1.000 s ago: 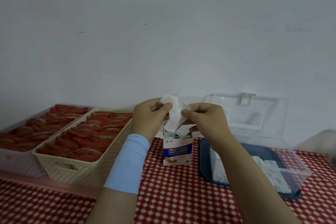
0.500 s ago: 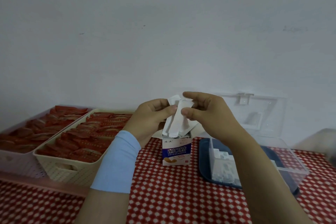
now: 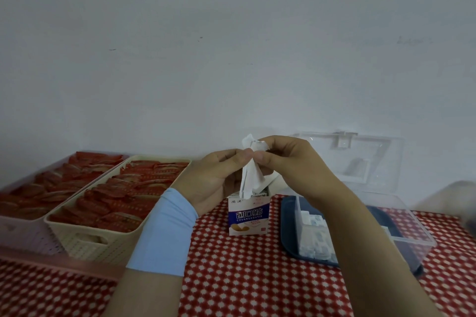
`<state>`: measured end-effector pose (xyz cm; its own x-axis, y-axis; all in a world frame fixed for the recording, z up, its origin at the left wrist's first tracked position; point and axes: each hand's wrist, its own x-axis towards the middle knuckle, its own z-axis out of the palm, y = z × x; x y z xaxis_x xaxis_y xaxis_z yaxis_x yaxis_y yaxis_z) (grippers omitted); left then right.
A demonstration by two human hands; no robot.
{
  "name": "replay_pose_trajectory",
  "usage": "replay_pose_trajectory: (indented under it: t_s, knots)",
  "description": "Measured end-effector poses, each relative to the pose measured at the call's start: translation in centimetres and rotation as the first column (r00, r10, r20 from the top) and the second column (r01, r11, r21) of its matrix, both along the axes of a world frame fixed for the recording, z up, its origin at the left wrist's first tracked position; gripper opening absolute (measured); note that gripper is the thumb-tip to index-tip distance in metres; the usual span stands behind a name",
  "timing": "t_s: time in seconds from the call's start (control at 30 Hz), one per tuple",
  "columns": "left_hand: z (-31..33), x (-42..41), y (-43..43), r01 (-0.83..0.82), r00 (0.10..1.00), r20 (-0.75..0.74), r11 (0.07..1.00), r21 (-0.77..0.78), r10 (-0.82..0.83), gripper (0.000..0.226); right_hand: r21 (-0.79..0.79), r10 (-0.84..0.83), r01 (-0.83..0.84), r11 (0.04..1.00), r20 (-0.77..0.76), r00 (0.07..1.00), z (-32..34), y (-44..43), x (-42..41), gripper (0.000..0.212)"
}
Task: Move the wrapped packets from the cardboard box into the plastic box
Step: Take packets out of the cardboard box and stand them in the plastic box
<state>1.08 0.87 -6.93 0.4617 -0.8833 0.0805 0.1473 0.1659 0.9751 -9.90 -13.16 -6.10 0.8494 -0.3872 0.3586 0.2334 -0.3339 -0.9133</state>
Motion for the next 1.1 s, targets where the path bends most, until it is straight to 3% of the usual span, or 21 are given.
replay_pose_trajectory:
  t_s: [0.2,0.27,0.33,0.4,0.43,0.5,0.57,0.67,0.9,1.0,1.03,1.1]
  knots:
    - [0.1,0.1,0.4,-0.078,0.994,0.076,0.996,0.049,0.074,0.048,-0.021,0.0,0.0,1.0,-0.012,1.0,-0.1,0.9,0.5,0.021]
    - [0.1,0.2,0.7,-0.091,0.993,0.085,0.995,0.046,0.086,0.044,-0.029,-0.06,0.06,0.998,-0.004,0.998,-0.4,0.8,0.9,0.031]
    - [0.1,0.7,0.8,-0.178,0.983,0.052,0.984,0.011,0.177,0.039,-0.173,-0.197,0.194,0.966,-0.002,0.98,-0.9,0.4,1.2,0.029]
    - [-0.1,1.4,0.9,-0.306,0.952,-0.019,0.952,-0.029,0.305,0.034,-0.517,-0.373,0.289,0.805,-0.063,0.926,-1.5,-0.5,1.2,0.027]
    - [-0.2,1.9,1.0,-0.355,0.934,-0.052,0.934,-0.045,0.353,0.031,-0.685,-0.429,0.244,0.686,-0.11,0.897,-1.8,-0.9,1.2,0.031]
    - [-0.6,2.4,1.2,-0.412,0.908,-0.112,0.907,-0.084,0.402,0.027,-0.839,-0.44,0.057,0.542,-0.225,0.869,-2.4,-1.3,1.3,0.042]
    - [-0.8,2.6,1.3,-0.423,0.903,-0.135,0.899,-0.109,0.408,0.025,-0.862,-0.41,-0.07,0.502,-0.309,0.858,-2.7,-0.8,1.6,0.055]
    - [-1.0,2.6,1.2,-0.41,0.908,-0.142,0.905,-0.118,0.393,0.023,-0.894,-0.424,-0.096,0.439,-0.3,0.854,-3.0,-0.4,2.0,0.059]
    - [-1.4,2.6,0.9,-0.502,0.862,-0.134,0.86,-0.094,0.489,0.018,-0.948,-0.591,0.047,0.316,-0.158,0.791,-3.6,-1.6,2.0,0.028]
    - [-1.4,2.4,0.9,-0.538,0.841,-0.137,0.836,-0.107,0.524,0.018,-0.925,-0.58,0.193,0.328,-0.036,0.814,-4.1,-2.2,2.2,0.028]
    - [-1.5,2.3,1.0,-0.545,0.837,-0.131,0.831,-0.116,0.531,0.018,-0.882,-0.562,0.27,0.387,0.007,0.827,-4.2,-2.4,2.3,0.027]
    - [-1.4,2.2,1.1,-0.542,0.84,-0.096,0.828,-0.143,0.533,0.016,-0.683,-0.51,0.424,0.595,0.087,0.856,-3.4,-2.2,2.2,0.023]
